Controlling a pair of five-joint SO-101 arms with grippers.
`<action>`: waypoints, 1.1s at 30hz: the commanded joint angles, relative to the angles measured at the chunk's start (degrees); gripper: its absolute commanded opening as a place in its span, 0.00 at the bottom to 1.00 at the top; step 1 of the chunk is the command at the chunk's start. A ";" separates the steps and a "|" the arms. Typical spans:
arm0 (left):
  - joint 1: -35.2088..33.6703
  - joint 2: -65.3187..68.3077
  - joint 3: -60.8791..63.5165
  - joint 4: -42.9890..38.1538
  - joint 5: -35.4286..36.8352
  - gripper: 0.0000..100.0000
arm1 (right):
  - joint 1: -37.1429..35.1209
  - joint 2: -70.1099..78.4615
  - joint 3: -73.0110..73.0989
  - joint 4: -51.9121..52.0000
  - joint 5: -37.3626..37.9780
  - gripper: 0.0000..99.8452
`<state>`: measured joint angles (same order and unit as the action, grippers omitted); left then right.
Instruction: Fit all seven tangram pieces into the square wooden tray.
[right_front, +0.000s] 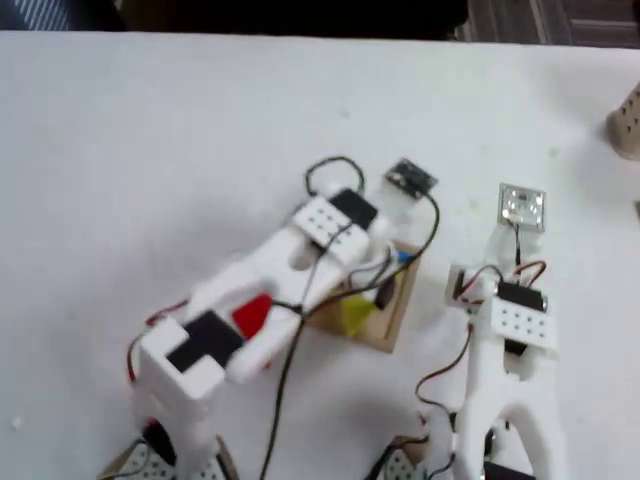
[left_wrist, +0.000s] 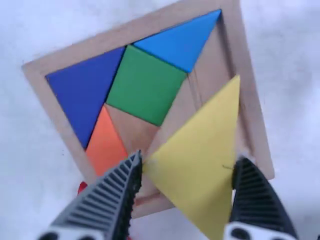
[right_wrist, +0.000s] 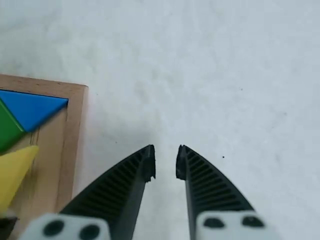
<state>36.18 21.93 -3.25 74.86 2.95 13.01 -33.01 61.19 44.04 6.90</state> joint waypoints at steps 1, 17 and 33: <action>0.13 -4.00 -0.35 -1.23 0.97 0.31 | 0.57 -1.54 -1.23 -0.92 0.79 0.08; -11.82 -20.53 4.22 10.11 -1.58 0.39 | 0.40 -1.71 -1.23 -0.92 0.88 0.08; -35.47 -26.51 37.63 -28.40 -1.41 0.03 | -2.42 -1.89 -12.22 12.44 -5.45 0.08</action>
<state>4.97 -5.05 34.55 50.95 1.71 13.01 -33.01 57.05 48.35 2.42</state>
